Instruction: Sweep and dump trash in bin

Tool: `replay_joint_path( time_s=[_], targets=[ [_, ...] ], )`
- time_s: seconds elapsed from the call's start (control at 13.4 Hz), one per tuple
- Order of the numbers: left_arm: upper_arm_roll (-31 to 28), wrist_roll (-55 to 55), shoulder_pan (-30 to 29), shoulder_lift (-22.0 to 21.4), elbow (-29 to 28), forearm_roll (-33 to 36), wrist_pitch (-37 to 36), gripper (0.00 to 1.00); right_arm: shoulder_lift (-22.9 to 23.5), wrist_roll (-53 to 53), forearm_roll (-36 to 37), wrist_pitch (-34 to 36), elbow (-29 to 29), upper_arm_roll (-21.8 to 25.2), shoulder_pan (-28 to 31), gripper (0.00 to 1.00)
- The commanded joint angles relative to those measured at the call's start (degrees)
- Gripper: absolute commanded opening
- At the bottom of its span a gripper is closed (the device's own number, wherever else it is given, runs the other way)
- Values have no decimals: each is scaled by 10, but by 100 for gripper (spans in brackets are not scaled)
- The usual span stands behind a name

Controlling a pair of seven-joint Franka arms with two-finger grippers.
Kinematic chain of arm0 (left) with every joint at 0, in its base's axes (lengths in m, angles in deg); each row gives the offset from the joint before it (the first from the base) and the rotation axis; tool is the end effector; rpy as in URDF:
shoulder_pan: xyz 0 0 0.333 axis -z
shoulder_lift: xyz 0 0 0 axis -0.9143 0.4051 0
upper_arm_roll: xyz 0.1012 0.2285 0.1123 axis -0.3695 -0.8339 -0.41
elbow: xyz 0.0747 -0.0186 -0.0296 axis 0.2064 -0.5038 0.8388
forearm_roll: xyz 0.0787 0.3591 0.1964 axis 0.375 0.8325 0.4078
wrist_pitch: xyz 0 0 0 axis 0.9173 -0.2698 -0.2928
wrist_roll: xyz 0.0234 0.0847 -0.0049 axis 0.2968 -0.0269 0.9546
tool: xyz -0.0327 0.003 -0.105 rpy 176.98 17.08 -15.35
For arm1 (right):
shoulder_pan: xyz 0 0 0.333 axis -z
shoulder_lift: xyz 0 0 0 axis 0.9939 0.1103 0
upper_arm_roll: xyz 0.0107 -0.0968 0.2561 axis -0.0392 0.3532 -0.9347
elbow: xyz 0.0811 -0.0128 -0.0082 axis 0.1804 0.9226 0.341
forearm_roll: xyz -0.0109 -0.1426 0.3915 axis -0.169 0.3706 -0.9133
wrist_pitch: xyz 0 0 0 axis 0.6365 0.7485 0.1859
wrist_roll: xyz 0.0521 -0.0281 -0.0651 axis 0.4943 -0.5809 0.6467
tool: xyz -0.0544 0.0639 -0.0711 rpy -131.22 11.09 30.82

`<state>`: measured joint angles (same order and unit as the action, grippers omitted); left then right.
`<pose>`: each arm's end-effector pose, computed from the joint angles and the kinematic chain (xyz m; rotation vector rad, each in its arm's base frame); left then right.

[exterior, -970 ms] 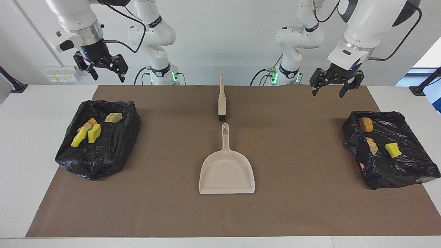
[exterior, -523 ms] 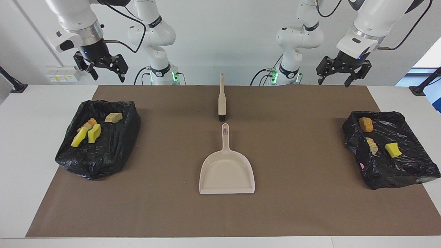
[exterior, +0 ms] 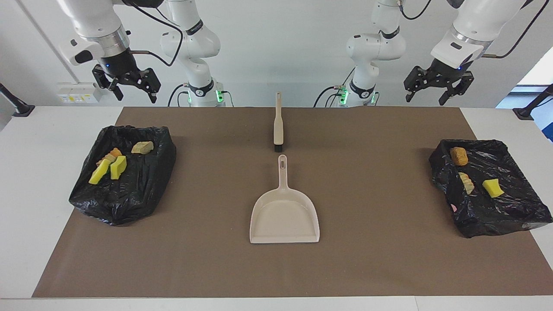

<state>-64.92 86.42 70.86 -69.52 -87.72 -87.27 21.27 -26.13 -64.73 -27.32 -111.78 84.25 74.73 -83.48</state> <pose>0.5435 -0.0684 0.6216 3.1019 -0.2577 -0.0462 0.5435 -0.0170 0.6076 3.0983 -0.1315 -0.0518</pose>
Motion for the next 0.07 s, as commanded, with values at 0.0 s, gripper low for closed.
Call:
replay_joint_path(
  time_s=[0.0],
  targets=[
    [8,-8,-12,-8,-9,-5,-2,100,-8,16,-2,-11,10,-1,3,100]
  ],
)
